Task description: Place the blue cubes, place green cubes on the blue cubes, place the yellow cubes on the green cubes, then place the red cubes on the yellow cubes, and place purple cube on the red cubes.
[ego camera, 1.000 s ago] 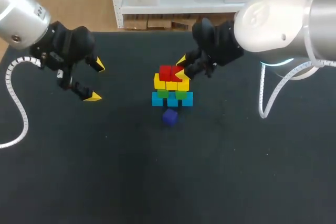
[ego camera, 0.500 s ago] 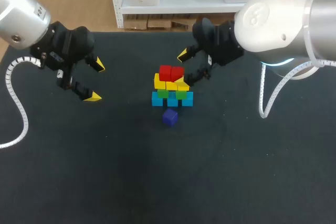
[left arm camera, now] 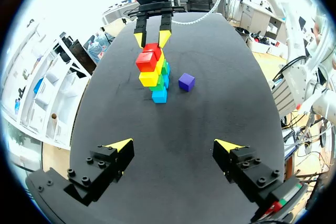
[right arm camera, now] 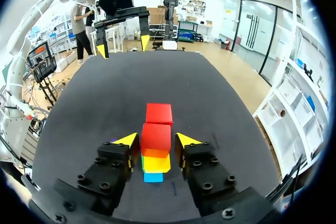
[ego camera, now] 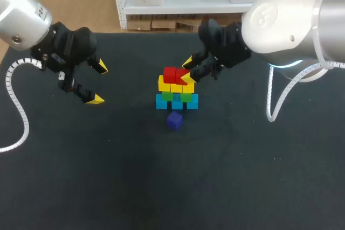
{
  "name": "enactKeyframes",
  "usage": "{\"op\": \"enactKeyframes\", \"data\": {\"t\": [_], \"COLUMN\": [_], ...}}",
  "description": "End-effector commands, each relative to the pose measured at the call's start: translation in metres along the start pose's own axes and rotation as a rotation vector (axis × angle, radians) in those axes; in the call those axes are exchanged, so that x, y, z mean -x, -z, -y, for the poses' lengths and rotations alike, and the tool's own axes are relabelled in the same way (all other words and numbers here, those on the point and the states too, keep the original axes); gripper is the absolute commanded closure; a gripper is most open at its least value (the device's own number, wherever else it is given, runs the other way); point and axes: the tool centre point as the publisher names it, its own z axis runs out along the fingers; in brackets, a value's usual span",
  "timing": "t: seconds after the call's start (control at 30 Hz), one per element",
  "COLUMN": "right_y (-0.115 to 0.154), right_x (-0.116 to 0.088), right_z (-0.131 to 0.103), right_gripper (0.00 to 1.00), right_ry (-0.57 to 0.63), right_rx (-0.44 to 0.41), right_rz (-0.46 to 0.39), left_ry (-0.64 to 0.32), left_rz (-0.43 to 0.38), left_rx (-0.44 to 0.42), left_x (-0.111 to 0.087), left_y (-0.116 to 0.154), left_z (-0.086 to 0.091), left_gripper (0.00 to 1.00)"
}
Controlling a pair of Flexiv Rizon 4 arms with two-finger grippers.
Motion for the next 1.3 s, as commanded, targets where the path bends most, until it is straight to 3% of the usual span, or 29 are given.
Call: {"op": "enactKeyframes", "data": {"t": [0.03, 0.9, 1.2, 1.23, 1.27, 1.3], "right_y": [-0.002, -0.001, 0.008, 0.011, 0.015, 0.019], "right_x": [0.000, 0.002, 0.005, 0.006, 0.006, 0.006], "right_z": [0.003, 0.007, -0.004, -0.005, -0.007, -0.009], "right_gripper": [0.57, 0.55, 0.52, 0.50, 0.32, 0.20], "right_ry": [0.003, 0.009, 0.012, 0.010, 0.008, 0.008], "right_rx": [0.006, 0.009, 0.015, 0.011, 0.007, -0.001], "right_rz": [0.004, 0.013, 0.027, 0.032, 0.037, 0.043], "left_ry": [-0.003, -0.003, -0.003, -0.003, -0.003, -0.003], "left_rz": [0.004, 0.004, 0.004, 0.004, 0.004, 0.004], "left_rx": [0.002, 0.002, 0.002, 0.002, 0.002, 0.002], "left_x": [-0.001, -0.001, -0.001, -0.001, -0.001, -0.001], "left_y": [0.000, 0.000, 0.000, 0.000, 0.000, 0.000], "left_z": [0.001, 0.001, 0.001, 0.001, 0.001, 0.001], "left_gripper": [0.00, 0.00, 0.00, 0.00, 0.00, 0.00]}}
